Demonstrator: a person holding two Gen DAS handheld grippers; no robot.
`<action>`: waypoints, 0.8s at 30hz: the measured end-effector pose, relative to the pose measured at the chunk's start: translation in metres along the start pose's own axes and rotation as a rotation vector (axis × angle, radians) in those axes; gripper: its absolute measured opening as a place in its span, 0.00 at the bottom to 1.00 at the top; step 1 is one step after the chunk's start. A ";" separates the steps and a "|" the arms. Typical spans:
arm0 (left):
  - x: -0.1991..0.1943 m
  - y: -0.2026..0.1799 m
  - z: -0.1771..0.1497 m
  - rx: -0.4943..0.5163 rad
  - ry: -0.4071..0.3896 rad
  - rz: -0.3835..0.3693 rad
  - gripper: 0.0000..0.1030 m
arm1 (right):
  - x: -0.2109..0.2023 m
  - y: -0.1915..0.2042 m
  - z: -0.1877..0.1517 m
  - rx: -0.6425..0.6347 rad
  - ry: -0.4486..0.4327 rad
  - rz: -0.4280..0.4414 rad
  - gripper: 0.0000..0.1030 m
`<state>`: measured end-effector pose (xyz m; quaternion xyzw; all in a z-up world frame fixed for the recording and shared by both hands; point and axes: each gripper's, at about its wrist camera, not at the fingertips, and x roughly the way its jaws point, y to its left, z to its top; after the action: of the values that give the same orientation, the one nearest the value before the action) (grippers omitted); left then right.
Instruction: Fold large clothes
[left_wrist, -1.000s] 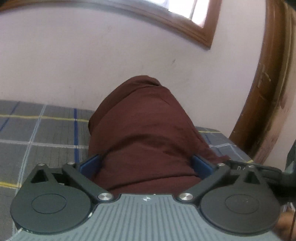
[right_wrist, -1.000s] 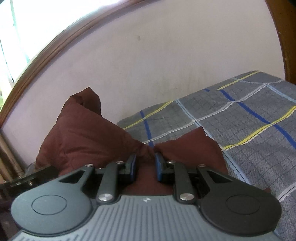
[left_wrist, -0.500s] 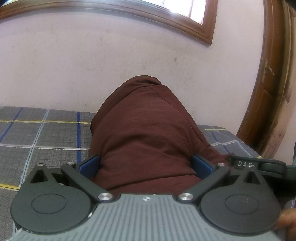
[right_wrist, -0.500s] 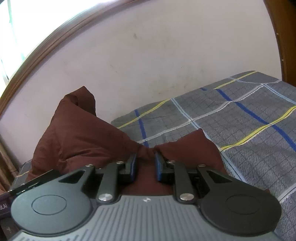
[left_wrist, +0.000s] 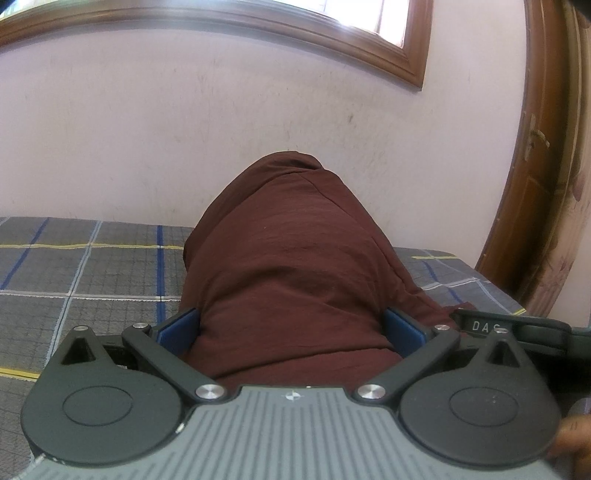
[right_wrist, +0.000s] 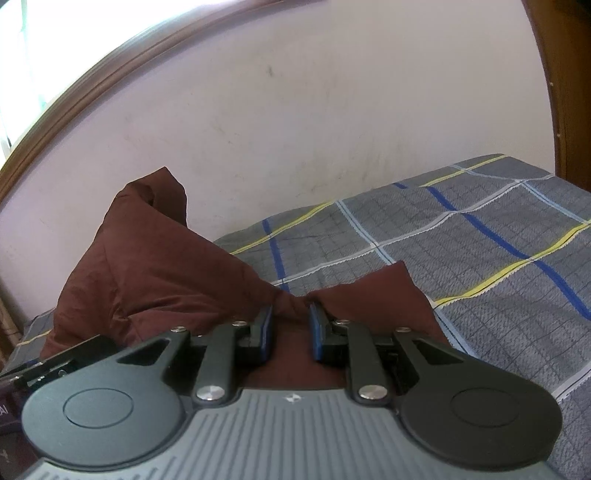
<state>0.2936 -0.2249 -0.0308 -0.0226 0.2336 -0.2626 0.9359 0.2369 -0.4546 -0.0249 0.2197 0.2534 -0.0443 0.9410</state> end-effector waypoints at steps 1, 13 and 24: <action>0.000 0.000 0.000 0.000 0.000 0.000 1.00 | 0.000 0.000 0.000 0.000 0.000 0.000 0.18; -0.003 0.002 -0.001 0.009 -0.004 -0.003 1.00 | 0.000 -0.001 0.000 0.002 -0.003 0.005 0.18; -0.004 0.002 -0.001 0.014 -0.007 0.000 1.00 | 0.000 -0.001 0.000 0.002 -0.004 0.005 0.18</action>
<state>0.2913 -0.2211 -0.0307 -0.0171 0.2287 -0.2641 0.9368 0.2367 -0.4559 -0.0253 0.2212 0.2511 -0.0424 0.9414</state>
